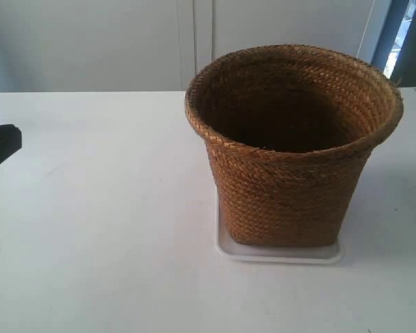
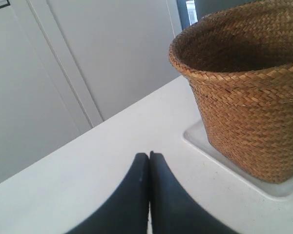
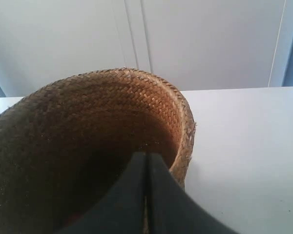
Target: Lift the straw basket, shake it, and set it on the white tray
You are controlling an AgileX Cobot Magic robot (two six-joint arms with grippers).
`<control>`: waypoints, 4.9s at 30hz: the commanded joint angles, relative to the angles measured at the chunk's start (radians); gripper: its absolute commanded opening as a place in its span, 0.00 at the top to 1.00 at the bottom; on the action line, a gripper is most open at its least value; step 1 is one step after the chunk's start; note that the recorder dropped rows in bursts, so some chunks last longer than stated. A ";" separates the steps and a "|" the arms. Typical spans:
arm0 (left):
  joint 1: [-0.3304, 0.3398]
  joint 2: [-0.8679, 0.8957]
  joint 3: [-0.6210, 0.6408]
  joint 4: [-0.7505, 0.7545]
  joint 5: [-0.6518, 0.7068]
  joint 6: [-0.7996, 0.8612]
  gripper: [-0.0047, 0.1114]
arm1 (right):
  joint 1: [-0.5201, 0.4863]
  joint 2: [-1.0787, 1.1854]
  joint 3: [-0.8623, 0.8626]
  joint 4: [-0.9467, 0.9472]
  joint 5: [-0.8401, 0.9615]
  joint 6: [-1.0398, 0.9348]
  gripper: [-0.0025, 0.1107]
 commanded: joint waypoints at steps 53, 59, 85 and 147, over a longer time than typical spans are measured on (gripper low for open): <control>0.534 -0.558 0.401 0.005 0.461 -0.324 0.96 | -0.002 -0.003 0.008 -0.002 -0.005 0.011 0.98; 0.474 -0.613 0.401 0.007 0.466 -0.320 0.96 | -0.002 -0.003 0.008 -0.002 -0.005 0.011 0.98; 0.474 -0.613 0.401 0.007 0.471 -0.314 0.96 | -0.004 -0.147 0.069 -0.029 0.063 0.000 0.98; 0.474 -0.613 0.401 0.007 0.471 -0.312 0.96 | -0.102 -0.730 0.685 0.122 -0.012 -0.359 0.98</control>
